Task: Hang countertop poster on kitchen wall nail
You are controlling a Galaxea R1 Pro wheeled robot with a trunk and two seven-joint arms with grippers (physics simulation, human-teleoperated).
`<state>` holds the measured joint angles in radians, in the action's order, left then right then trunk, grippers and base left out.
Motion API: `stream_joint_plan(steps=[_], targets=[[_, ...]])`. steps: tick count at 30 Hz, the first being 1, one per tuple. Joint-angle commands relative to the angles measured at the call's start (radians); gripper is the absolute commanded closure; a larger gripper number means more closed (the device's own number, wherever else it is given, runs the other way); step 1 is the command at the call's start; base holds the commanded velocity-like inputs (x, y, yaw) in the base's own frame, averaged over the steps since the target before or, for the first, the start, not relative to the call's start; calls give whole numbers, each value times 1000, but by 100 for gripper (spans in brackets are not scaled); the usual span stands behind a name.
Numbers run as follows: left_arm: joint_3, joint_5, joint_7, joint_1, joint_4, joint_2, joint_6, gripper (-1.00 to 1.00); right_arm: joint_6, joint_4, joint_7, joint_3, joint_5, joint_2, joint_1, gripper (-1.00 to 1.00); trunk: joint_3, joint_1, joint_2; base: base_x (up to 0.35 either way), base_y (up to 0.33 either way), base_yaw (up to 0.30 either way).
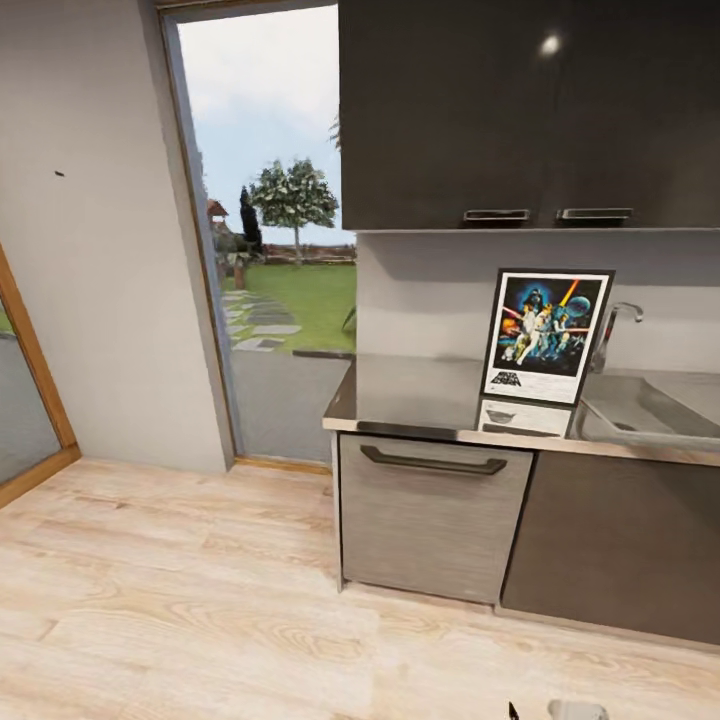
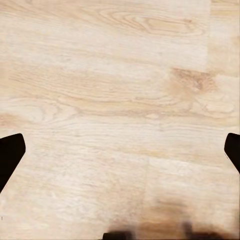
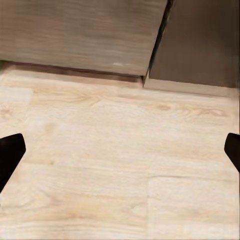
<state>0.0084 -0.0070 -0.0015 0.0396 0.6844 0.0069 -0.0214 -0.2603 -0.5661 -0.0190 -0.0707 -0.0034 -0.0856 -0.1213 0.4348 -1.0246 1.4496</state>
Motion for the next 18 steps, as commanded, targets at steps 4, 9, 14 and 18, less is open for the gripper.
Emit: stream_joint_plan(steps=[4,9,14,18], targets=[[1,0,0,0,1,9,-2,-100,-10,-112,-2,-10,0,3,0,-100,1,0,0,111,-78,0],[1,1,0,0,1,13,-4,-100,-3,-272,-4,-13,-1,12,1,-100,1,0,0,34,-24,0],[2,1,0,0,1,14,-7,-100,197,-540,-3,-13,-1,26,2,-100,1,0,0,8,-6,0],[2,2,0,0,1,14,-7,-100,332,-675,-3,-13,-1,36,2,-100,1,0,0,2,-1,0]])
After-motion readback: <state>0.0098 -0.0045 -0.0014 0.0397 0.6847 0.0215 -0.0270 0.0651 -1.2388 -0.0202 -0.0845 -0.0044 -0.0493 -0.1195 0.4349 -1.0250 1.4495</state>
